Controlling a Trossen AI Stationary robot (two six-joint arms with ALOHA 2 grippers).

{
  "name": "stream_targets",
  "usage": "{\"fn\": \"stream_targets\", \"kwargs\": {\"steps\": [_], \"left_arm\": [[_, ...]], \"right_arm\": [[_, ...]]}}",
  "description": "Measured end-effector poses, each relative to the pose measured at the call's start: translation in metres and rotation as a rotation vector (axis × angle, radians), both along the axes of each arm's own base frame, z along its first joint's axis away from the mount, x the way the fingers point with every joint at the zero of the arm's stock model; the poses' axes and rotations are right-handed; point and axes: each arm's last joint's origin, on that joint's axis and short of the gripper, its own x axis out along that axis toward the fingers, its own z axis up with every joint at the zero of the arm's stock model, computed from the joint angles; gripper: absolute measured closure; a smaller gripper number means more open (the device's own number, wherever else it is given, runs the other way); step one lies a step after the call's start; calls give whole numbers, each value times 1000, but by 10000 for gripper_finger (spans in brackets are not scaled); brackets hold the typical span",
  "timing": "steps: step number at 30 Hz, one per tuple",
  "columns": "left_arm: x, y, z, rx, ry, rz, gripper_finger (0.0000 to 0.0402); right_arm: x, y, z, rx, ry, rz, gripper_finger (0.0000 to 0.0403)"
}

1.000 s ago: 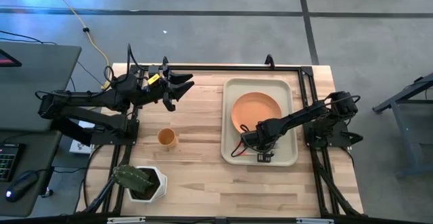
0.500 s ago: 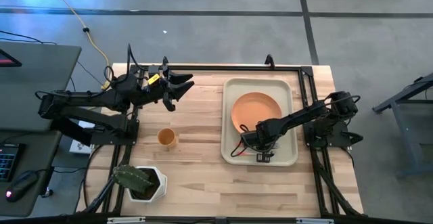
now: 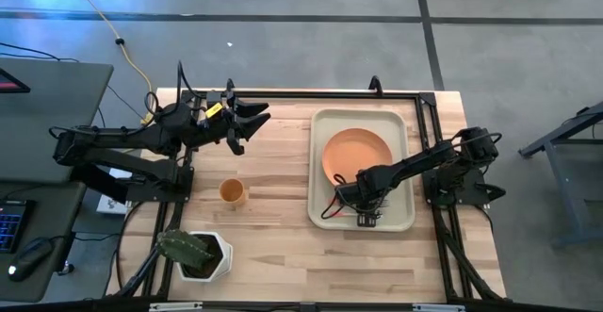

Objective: Pick and place plate/cup/fork/spoon on tray
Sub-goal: Put the orange cup on the beige serving tray above the orange plate

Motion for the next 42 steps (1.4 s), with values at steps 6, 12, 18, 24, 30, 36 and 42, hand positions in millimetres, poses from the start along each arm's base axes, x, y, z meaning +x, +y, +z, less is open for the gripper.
{"fn": "stream_targets", "kwargs": {"steps": [6,12,18,24,30,36,42], "left_arm": [[0,0,0,0,0,0,222],[0,0,0,0,0,0,222],[0,0,0,0,1,0,222],[0,0,0,30,11,7,222],[0,0,0,63,21,15,222],[0,0,0,77,26,18,222],[0,0,0,74,25,17,222]], "right_arm": [[-1,1,6,27,-18,0,281],[-8,-1,31,40,-107,-16,281],[-28,-4,73,115,-221,-46,281],[-69,-18,132,56,-507,-294,281],[-122,-30,184,-67,-933,-559,281],[-153,-37,213,-166,-1238,-668,281],[-148,-35,227,-188,-1349,-584,281]]}}
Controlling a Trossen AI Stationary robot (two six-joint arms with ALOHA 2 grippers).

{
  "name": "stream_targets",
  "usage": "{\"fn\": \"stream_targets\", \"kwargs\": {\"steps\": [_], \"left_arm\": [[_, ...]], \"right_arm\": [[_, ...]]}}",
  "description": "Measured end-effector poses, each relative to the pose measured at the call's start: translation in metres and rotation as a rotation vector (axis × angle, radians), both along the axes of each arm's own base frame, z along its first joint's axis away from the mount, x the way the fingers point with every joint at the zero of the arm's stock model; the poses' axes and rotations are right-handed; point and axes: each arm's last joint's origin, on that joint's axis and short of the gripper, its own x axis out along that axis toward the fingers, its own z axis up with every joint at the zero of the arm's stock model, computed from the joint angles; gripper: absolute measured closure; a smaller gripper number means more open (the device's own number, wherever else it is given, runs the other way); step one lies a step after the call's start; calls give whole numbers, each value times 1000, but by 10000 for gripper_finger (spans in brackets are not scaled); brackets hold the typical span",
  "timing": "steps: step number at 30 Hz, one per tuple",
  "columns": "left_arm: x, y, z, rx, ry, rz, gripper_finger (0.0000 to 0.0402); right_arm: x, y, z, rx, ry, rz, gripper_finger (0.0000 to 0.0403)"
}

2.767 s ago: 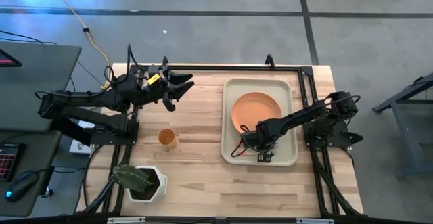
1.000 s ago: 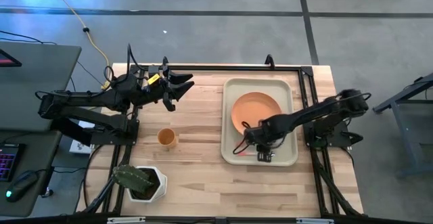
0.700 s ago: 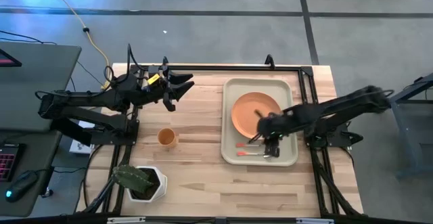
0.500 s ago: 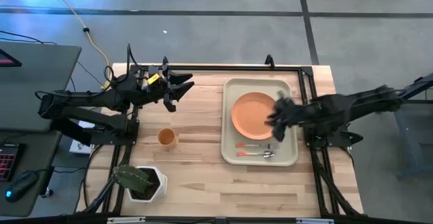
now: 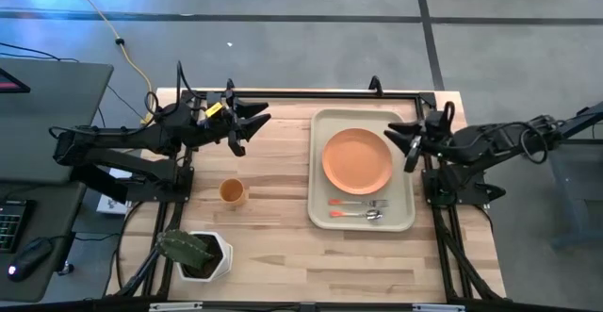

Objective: Pick and place plate/cup/fork/spoon on tray
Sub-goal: Put the orange cup on the beige serving tray above the orange plate

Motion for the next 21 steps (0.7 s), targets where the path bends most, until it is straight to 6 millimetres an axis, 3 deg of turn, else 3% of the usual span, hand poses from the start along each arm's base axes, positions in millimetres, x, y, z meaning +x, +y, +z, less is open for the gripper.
{"fn": "stream_targets", "kwargs": {"steps": [6,10,13,17,21], "left_arm": [[0,0,0,-39,-8,-10,222],[0,-1,0,-37,-9,-34,222],[0,-1,0,-33,-8,-50,222],[1,-1,-1,-34,-5,-51,222],[0,-1,-1,-35,-5,-45,222]], "right_arm": [[18,3,-6,-26,65,74,281],[19,1,-13,22,121,105,281],[12,-1,-34,83,117,101,281],[2,-4,-71,206,-4,128,281],[-5,-10,-70,272,-250,172,281]]}}
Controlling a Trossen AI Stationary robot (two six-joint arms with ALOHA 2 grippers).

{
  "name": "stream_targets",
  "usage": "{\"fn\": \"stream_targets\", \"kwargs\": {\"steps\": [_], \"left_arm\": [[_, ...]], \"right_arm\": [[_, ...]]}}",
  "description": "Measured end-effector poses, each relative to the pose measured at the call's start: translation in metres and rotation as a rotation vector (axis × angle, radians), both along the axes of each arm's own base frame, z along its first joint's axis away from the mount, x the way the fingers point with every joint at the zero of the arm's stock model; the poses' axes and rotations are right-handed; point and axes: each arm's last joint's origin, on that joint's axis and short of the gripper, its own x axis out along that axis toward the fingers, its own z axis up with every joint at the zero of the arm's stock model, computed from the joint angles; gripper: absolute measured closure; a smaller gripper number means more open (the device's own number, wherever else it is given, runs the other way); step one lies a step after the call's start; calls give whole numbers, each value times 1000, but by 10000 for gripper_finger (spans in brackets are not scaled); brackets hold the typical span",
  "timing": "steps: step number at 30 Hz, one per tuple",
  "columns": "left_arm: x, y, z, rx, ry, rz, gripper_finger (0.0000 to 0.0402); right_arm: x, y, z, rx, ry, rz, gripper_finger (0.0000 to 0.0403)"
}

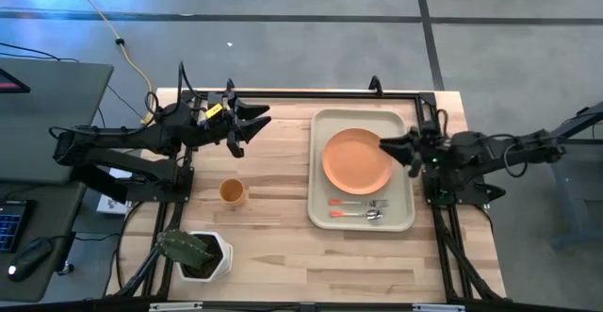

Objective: Pick and place plate/cup/fork/spoon on tray
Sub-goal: Put the orange cup on the beige serving tray above the orange plate

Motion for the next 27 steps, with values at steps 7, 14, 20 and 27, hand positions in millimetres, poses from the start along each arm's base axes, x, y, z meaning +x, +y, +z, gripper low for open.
{"fn": "stream_targets", "kwargs": {"steps": [7,14,20,27], "left_arm": [[1,0,-4,-2,39,-6,222],[2,-1,-10,-3,104,-24,222],[2,-1,-10,-3,102,-24,222],[0,0,-1,-69,198,-89,222]], "right_arm": [[-3,-8,29,-134,-213,-33,281],[8,-7,29,-192,-205,-39,281],[11,-6,28,-216,-194,-33,281],[10,-7,28,-231,-188,-68,281]]}}
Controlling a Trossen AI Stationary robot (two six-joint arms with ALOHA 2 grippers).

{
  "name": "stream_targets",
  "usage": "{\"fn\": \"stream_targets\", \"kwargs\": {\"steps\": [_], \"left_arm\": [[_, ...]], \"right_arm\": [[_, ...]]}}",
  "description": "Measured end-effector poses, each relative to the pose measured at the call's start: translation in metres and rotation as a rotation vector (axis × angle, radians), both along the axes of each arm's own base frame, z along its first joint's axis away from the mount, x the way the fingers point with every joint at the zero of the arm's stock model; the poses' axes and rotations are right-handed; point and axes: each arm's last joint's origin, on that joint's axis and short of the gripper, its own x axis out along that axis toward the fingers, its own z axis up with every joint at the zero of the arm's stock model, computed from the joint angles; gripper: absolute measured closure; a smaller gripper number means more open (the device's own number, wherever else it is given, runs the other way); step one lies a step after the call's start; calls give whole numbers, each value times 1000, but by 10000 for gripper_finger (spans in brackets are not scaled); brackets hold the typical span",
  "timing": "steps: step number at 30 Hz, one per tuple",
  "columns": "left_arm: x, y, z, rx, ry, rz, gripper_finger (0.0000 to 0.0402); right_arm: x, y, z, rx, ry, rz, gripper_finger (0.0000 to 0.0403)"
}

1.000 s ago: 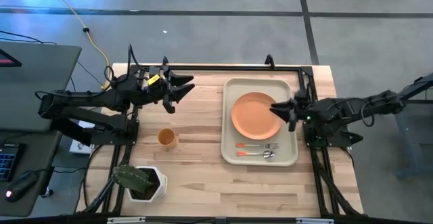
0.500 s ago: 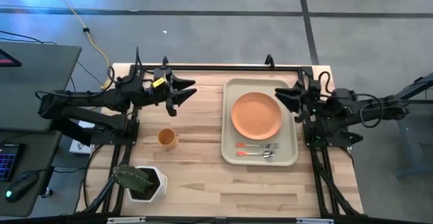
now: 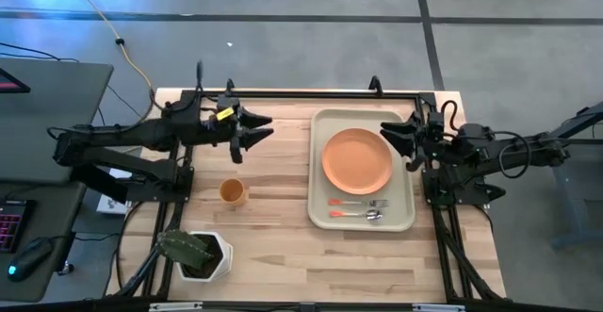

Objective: Pick and place plate/cup/fork/spoon on tray
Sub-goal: Put the orange cup on the beige serving tray above the orange plate

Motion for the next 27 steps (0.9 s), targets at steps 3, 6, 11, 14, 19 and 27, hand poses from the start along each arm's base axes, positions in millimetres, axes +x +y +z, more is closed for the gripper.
{"fn": "stream_targets", "kwargs": {"steps": [3,6,11,14,19,27], "left_arm": [[-4,-1,9,11,191,-55,222],[-10,-7,13,64,430,-135,222],[-24,-27,-11,220,908,-348,222],[-28,-34,-28,274,1124,-441,222],[-9,-35,-50,367,1333,-406,222],[17,-31,-82,382,1469,-484,222]], "right_arm": [[0,0,0,1,0,-2,281],[0,0,0,1,0,-2,281],[0,0,0,3,3,-14,281],[0,-1,0,10,4,-42,281],[0,-2,-1,12,9,-56,281],[1,-1,-4,62,21,-43,281]]}}
